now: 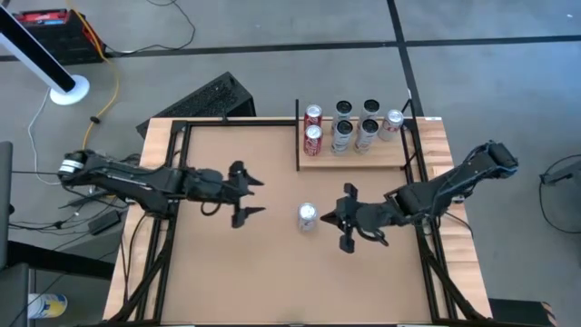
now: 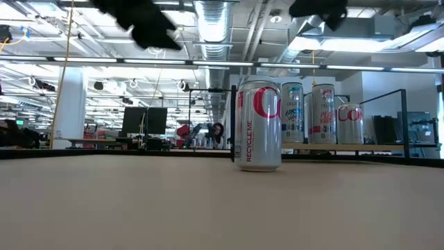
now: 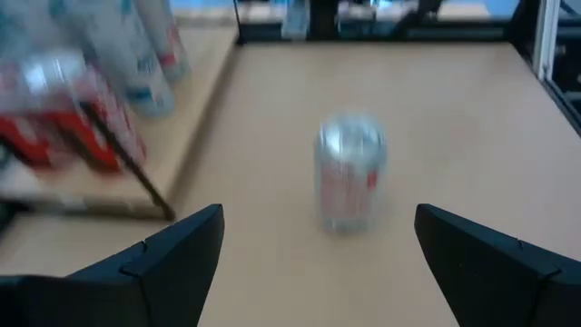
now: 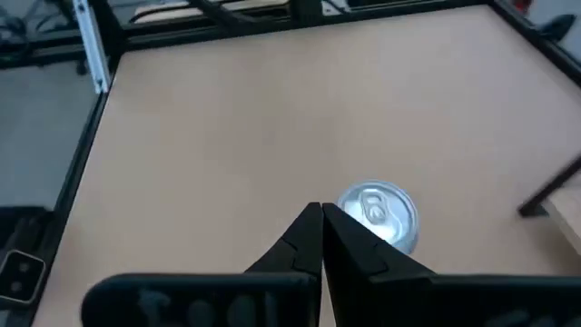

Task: Place canned beverage on shelf
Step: Put the white soda can on the shelf

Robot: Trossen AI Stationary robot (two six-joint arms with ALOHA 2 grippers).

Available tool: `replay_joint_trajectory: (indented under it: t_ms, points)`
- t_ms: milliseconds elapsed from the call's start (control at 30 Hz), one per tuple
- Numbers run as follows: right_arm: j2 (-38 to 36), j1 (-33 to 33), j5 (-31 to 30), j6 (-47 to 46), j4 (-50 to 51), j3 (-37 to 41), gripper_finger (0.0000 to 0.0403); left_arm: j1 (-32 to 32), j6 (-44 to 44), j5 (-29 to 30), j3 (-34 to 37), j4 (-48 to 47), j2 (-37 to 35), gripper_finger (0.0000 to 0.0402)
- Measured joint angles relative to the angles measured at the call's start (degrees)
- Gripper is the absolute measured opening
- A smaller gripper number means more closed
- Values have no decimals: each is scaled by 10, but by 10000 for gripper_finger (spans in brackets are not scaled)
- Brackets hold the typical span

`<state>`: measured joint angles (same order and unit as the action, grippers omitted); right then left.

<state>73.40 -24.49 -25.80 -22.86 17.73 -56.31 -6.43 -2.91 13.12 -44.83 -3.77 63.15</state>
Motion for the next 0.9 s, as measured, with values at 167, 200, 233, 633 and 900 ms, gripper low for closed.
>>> replay_joint_trajectory:
  t_ms: [167,200,233,633,900]
  points:
    - [32,41,60,57,-54,-6,70,-13,-38,1,111,32,-80,346]
    - [39,50,69,68,-55,-13,83,-14,-39,6,133,50,-96,346]
    - [46,58,78,77,-58,-21,98,-15,-39,10,153,70,-111,346]
    - [139,160,168,179,98,-137,342,-15,2,15,314,292,-192,346]
    - [187,180,190,260,187,-196,393,-15,36,30,319,319,-192,346]
